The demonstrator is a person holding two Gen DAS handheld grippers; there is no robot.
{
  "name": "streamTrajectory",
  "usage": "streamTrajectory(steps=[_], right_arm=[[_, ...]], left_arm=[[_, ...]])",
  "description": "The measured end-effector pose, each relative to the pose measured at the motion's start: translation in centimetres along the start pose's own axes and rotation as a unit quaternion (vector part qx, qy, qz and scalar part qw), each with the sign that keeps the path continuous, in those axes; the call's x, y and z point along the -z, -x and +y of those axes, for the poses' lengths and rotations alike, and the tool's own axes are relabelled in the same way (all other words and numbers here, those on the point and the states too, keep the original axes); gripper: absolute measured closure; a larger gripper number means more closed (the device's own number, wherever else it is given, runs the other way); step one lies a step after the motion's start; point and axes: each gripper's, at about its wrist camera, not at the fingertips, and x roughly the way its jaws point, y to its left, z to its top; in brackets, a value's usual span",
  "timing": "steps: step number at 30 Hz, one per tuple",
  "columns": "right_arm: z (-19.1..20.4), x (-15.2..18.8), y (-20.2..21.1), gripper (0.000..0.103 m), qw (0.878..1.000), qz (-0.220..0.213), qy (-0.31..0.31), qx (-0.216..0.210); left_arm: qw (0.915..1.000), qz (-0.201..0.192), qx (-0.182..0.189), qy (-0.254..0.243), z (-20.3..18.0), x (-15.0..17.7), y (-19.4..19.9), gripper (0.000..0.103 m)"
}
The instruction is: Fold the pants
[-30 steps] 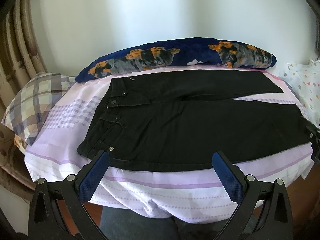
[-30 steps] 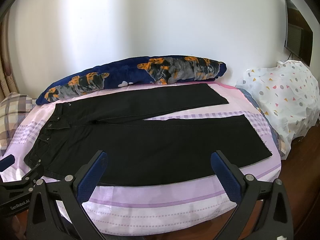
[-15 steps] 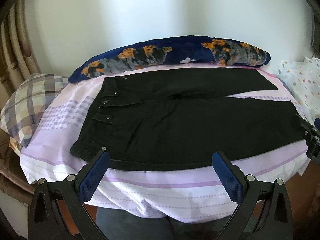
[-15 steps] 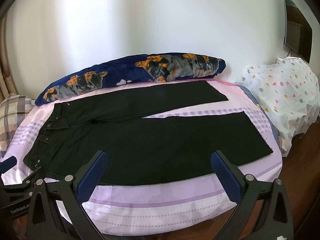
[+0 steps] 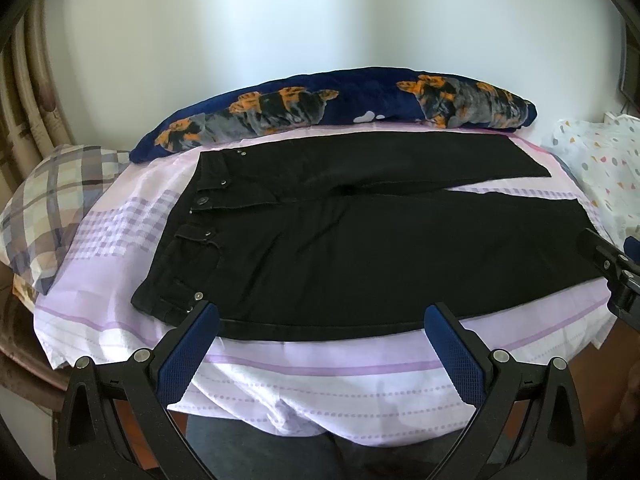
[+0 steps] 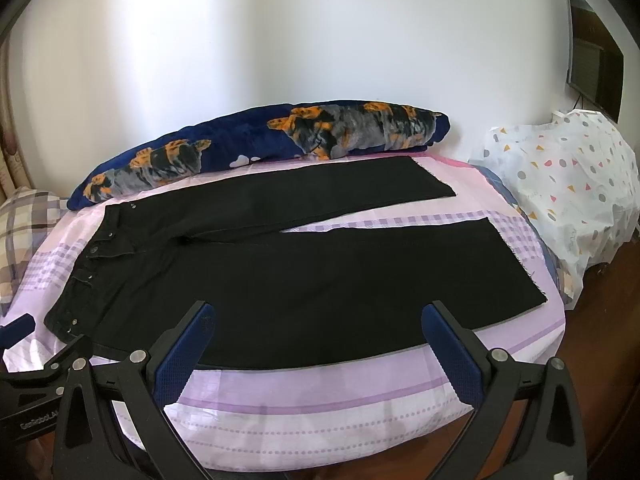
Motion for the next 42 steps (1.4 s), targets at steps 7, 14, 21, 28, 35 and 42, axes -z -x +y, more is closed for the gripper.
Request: streamTrajectory(steps=[7,14,21,28,35,42], right_arm=[[-0.7,0.5,-0.3,0.0,1.0,0.004,-0.004,0.001],[-0.9,0.4,-0.3,0.0,1.0,0.007,-0.007,0.0],[-1.1,0.0,-0.9,0.0,1.0,0.02,-0.014,0.006],[-0.6,-1.1,-2.1,0.0,0.999,0.029,-0.005,0.012],[1.0,-3.3,-3.9,0.0,0.999,0.022,0.025,-0.014],[3.2,-6.2,-7.8,0.001,0.996,0.039,0.048,-0.057]], left_arm=[[1.0,0.0,0.0,0.0,0.0,0.0,0.0,0.001],[1.0,0.001,0.0,0.0,0.0,0.0,0.0,0.001],[1.0,0.006,0.002,0.002,-0.1,0.3,-0.4,0.001],[0.9997,0.021,0.009,0.008,0.5,0.1,-2.0,0.001],[0.999,0.028,0.021,0.026,2.9,-2.5,-3.8,0.001],[0.9981,0.019,0.019,0.055,8.8,-7.6,-7.3,0.002]])
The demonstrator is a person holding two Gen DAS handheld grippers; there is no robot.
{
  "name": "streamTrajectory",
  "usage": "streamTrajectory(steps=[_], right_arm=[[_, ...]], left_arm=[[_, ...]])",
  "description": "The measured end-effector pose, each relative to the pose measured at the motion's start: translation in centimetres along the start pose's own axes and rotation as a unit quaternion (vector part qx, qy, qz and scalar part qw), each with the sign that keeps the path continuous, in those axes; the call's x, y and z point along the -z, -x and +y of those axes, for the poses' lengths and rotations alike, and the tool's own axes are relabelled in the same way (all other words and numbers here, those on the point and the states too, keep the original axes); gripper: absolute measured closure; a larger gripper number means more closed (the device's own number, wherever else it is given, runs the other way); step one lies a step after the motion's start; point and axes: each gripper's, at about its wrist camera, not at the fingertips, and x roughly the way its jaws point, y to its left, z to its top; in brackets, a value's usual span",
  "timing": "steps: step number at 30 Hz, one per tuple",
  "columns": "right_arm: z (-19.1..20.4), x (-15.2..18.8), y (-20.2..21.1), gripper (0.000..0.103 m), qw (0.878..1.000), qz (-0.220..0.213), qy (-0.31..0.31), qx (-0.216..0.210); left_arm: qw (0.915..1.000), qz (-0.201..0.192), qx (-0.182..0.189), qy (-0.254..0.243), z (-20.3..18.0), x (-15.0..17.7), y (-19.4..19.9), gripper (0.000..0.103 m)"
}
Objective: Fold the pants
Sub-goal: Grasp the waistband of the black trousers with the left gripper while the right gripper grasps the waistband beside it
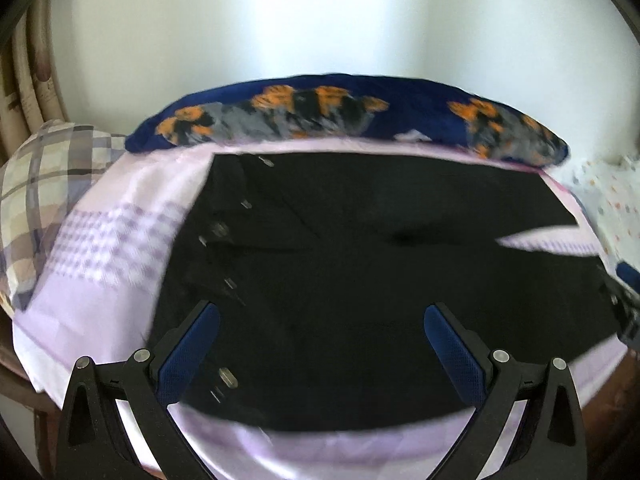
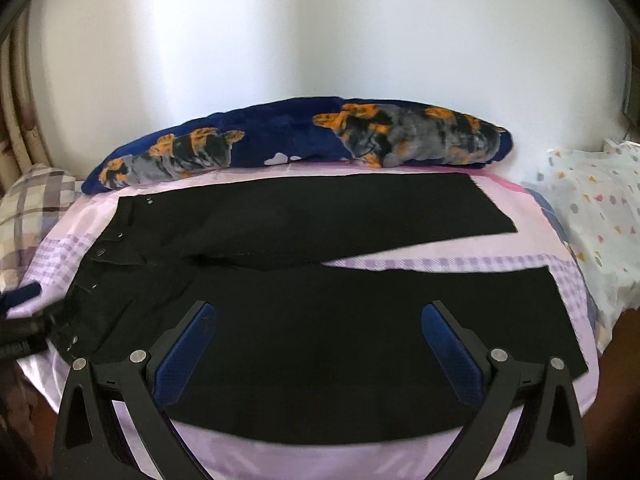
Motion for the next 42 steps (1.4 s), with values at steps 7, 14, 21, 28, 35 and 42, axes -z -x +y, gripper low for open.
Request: streamTrajectory(steps=[7,14,21,28,35,42], right_arm=[[1.5,-3.6,-5.4,0.001,0.997,0.045,-0.01,-0.061],[3.7,-6.5,-10.3,0.001,0.993,0.06,-0.029,-0.098],[5.7,-7.5,-15.0,0.001,0.989,0.092,-0.029,-0.11],[6.7,-8.3,-18.6,0.001,0.986,0.109,-0.032,-0.118],[7.9,-9.1,-20.6,0.001,0.985,0.11,-0.022,-0.13],[8.5,-9.2,-21.2,0.001,0.986,0.104,-0.006,-0.132]], left_arm=[[0.998,0.026,0.032,0.048,7.4,-6.3,-5.5,0.02],[0.9828,0.068,0.118,0.124,13.9,-10.7,-12.4,0.047],[0.9548,0.121,0.191,0.193,18.4,-12.8,-19.8,0.068],[0.9356,0.147,0.233,0.221,20.2,-13.2,-23.6,0.069],[0.9288,0.155,0.247,0.229,21.2,-13.7,-24.2,0.069],[0.9272,0.158,0.242,0.239,22.0,-13.0,-24.6,0.069]])
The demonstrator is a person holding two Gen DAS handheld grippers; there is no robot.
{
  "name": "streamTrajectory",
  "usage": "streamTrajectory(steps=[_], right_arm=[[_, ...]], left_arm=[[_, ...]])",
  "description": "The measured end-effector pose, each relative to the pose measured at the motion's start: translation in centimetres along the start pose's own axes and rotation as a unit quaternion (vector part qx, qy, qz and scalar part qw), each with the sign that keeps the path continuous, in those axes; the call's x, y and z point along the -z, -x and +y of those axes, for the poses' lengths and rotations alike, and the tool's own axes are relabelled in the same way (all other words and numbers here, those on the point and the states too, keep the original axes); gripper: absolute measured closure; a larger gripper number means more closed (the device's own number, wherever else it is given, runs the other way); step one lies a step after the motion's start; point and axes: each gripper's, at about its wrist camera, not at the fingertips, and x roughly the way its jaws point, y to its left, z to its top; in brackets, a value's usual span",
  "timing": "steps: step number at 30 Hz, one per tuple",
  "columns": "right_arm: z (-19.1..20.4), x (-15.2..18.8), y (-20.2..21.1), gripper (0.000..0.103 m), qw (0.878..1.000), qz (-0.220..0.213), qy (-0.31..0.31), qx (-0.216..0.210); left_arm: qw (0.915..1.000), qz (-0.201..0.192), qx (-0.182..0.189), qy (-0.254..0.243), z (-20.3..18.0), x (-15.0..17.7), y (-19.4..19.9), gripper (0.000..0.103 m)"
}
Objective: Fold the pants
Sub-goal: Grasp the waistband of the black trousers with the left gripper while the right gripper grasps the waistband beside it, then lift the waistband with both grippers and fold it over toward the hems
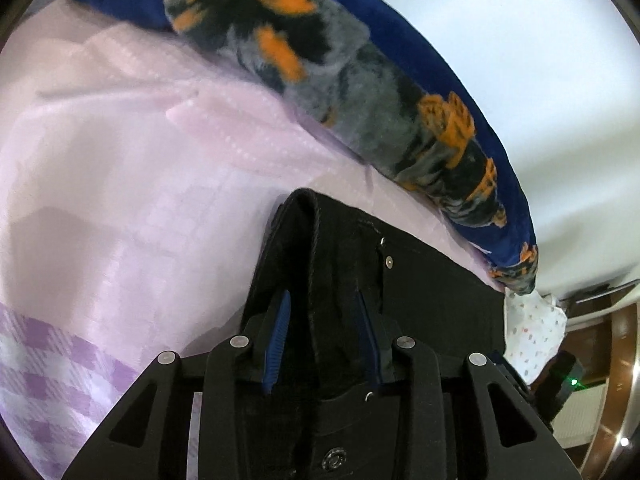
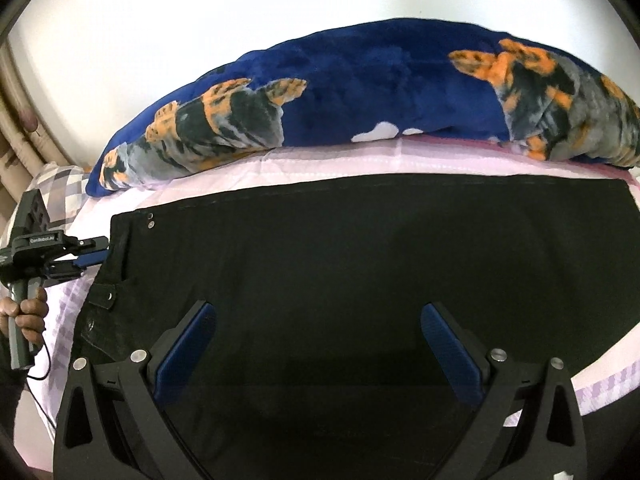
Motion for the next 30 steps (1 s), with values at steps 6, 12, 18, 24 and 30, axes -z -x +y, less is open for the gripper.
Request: streamTrajectory(steps=[6,12,18,24,30], right_arm=[[0.1,0.0,-0.5,0.001,1.0,0.001,-0.001,0.001],[0.0,-0.3,-1.1,0.001,1.0,0.004,0.002,0.001],[0.3,-0.9,-1.4,0.001,1.0,0.001,0.018,-0.002],[-0.1,-2.9,-1.7,0.001,0.997,0.009,0.07,-0.04],[-0.5,-6.5,-3.4,0.001,0.968,0.064,0.233,-0.071]], left_arm=[[0.9992,-0.004,0.038,-0.009,-1.5,-0.7,-0.6,0.069],[0.9993,-0.008,0.029,-0.023,-2.2,-2.6,-2.3,0.069],[0.9995,-0.008,0.028,-0.008,-2.1,-3.9,-4.0,0.069],[0.9979,-0.045,0.017,-0.042,-3.5,-3.0,-2.6,0.092],[0.9819,-0.115,0.036,-0.145,-8.4,0.2,1.4,0.095]])
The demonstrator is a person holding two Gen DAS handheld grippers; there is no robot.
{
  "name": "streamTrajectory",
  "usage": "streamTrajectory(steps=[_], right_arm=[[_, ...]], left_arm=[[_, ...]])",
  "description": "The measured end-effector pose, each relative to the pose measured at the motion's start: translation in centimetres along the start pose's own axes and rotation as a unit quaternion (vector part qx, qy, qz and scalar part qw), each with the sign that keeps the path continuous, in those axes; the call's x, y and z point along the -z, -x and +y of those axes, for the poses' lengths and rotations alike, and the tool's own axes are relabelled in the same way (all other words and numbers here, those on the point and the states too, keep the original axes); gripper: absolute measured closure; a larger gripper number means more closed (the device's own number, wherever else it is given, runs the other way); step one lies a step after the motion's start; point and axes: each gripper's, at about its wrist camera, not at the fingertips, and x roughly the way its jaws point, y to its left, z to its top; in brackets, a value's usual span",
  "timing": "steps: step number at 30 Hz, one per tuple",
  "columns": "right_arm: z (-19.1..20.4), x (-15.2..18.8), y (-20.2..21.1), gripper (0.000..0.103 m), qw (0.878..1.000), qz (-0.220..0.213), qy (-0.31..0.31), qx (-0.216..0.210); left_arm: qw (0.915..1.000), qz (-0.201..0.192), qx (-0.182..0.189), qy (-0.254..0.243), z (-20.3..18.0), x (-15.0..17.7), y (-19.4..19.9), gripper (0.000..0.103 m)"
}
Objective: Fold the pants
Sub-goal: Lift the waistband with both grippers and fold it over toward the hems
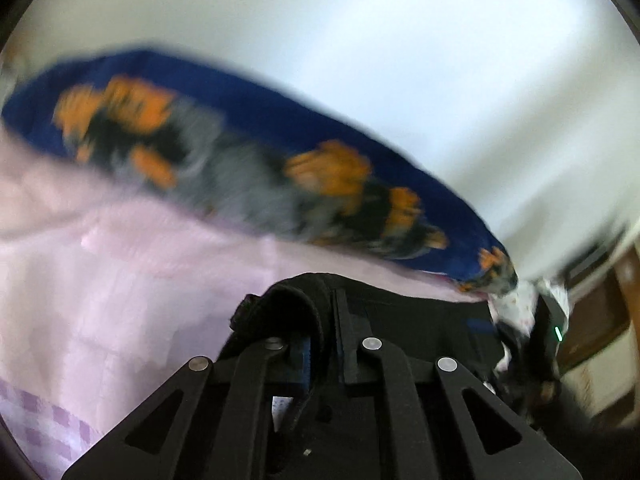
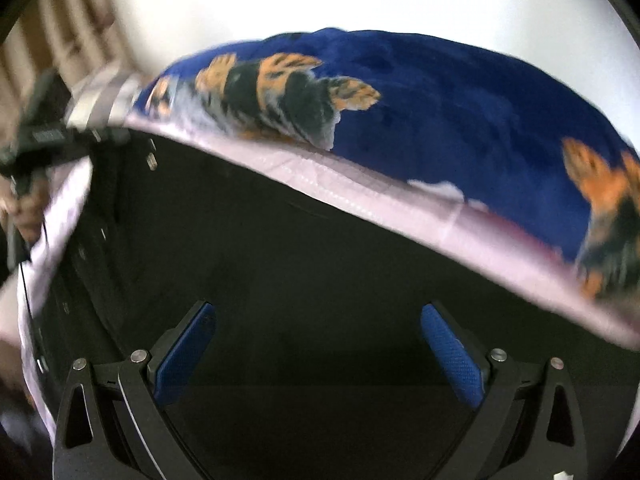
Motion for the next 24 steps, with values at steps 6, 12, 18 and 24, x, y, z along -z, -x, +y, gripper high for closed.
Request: streamTrajectory(steps=[6,12,18,24], right_arm=[[-2.5,-3.1,-0.9,0.001,0.994,0.052,0.083,-0.051],[-4.6,-5.5,-3.9,0.008,0.978,0.128,0.137,-0.088],[-6.7,-5.3,-5.5,0.037,0.961,0.181,0.156,-0.137],[-9.2,-3.4,-6.2,0.058,0.961,0.21,0.143,-0.11]], left_arm=[[0.9967,-0.027,0.052,-0.056,-3.7,1.7,3.3,0.095],[0.9929,-0.044,0.089,-0.066,-5.1,2.5,6.3,0.095],[0.9945,-0.044,0.081,-0.05,-4.5,2.4,7.1,0.095],[0.9963,-0.039,0.063,-0.045,-3.9,1.7,5.9,0.095]])
